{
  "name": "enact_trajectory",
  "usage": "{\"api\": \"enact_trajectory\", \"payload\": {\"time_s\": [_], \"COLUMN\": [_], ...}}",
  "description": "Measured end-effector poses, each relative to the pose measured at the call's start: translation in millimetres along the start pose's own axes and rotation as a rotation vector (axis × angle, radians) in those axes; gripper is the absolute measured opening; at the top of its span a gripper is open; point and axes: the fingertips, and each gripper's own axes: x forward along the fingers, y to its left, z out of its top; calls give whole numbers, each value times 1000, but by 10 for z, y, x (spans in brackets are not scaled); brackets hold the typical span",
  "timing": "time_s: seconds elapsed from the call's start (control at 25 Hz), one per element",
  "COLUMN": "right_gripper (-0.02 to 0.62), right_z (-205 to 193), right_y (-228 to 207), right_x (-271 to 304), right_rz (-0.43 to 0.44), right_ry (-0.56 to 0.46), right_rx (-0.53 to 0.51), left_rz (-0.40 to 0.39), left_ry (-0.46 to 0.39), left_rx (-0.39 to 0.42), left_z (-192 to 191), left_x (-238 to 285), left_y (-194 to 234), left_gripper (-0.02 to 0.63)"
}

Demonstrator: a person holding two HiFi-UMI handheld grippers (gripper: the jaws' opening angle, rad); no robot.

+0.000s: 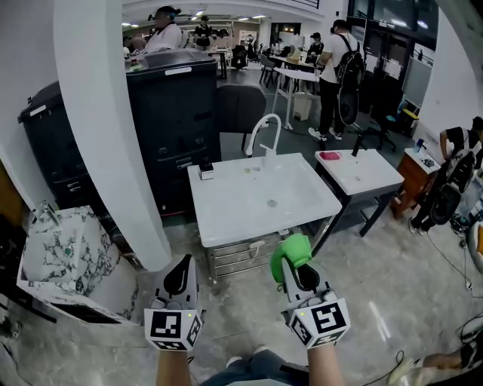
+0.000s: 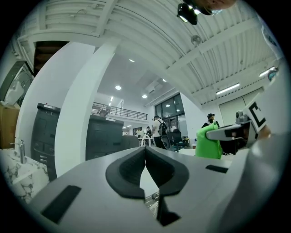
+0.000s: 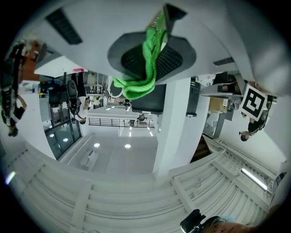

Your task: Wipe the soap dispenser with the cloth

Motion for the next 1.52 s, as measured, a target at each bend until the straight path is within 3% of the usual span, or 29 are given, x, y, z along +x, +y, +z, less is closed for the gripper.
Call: {"api": "enact_trajectory", "payload": {"time_s": [0.48,0.84,1.04,1.52], "right_gripper": [49,51,51,51], "right_z": [-202,-371,-492,-873], "right_y": [-579,-1038,-1379,-1852], "right_x": [1213,2510,3141,3946], "right_rz": [31,115,134,134], "right_ry": [-4,19,42,115], "right_rx": [55,44,61,106], "left_rz": [77,134,138,207], "left_ry": [31,43,1,146], "left_rx": [22,65,35,-45], "left_z": [-259,-332,-379,-985], "left_x": [952,2158,2819,3778], "left_y": [512,919,1107,1617], "left_gripper": [17,17,17,14]}}
